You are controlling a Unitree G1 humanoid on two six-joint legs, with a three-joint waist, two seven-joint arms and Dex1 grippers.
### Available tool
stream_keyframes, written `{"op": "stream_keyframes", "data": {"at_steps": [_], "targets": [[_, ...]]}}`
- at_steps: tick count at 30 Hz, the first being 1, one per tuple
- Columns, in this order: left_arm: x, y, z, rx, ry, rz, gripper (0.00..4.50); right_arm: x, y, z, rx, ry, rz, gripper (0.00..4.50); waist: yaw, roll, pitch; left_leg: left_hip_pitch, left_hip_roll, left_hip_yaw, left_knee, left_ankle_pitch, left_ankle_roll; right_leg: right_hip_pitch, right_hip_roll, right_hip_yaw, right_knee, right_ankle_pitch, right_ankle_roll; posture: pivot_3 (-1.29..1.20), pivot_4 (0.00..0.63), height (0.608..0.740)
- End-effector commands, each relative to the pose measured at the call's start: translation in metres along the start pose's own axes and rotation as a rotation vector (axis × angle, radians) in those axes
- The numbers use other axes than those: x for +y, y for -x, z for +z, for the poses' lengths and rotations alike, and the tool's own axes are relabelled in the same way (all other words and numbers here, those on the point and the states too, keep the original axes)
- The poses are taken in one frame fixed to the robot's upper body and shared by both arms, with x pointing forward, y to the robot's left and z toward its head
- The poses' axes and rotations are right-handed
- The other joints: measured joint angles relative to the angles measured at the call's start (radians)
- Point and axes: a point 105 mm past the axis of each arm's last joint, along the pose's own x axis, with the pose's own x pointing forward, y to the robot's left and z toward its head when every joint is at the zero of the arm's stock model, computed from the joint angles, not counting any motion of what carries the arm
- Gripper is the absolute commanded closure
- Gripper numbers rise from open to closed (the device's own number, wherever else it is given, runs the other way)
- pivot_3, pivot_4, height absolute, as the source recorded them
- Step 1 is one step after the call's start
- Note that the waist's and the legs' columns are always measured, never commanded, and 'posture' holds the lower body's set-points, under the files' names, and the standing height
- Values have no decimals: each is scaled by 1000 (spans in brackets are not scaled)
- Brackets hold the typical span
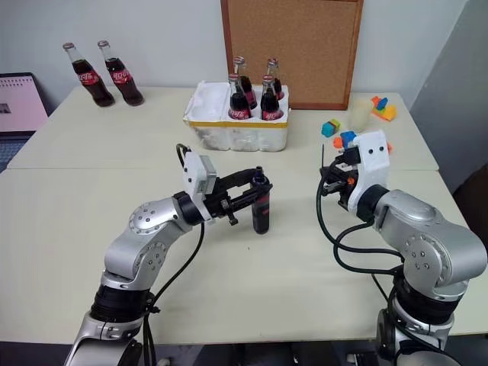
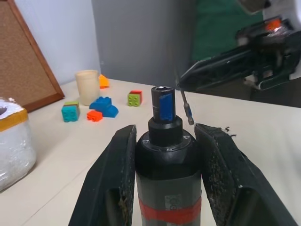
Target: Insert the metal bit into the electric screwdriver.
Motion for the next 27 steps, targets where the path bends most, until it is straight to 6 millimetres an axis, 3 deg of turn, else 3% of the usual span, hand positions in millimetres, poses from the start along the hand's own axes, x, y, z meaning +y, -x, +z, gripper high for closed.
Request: {"op": "stream_keyframes", "data": {"at_steps": [1, 9, 15, 19, 24, 27], "targets": [[0, -3, 16, -67, -73, 32, 2917, 19, 4, 27, -142, 87, 79, 4500, 0, 0, 0, 0, 0, 0, 0, 0, 0, 0, 0, 0, 0, 0, 0, 0, 150, 740], [1, -5, 17, -102, -104, 122, 2917, 41, -3, 49, -286, 139, 146, 4500, 0, 0, 0, 0, 0, 0, 0, 0, 0, 0, 0, 0, 0, 0, 0, 0, 150, 740], [-6, -8, 17, -100, -68, 50, 2917, 48, -3, 55, -338, 172, 195, 4500, 0, 0, 0, 0, 0, 0, 0, 0, 0, 0, 0, 0, 0, 0, 0, 0, 150, 740], [-12, -6, 15, -63, -22, -77, 2917, 50, 6, 60, -367, 171, 296, 4500, 0, 0, 0, 0, 0, 0, 0, 0, 0, 0, -1, 0, 0, 0, 0, 0, 150, 740], [-18, -5, 19, -59, 15, -175, 2918, 64, 29, 64, -424, 78, 589, 4500, 0, 0, 0, 0, 0, 0, 0, 0, 0, 0, 0, -1, 0, 0, 0, 0, 150, 740], [-28, -2, 16, -56, 8, -239, 2918, 68, 36, 59, -397, 80, 669, 4500, 0, 0, 0, 0, 0, 0, 0, 0, 0, 0, 0, 0, 0, 0, 0, 0, 150, 740]]}}
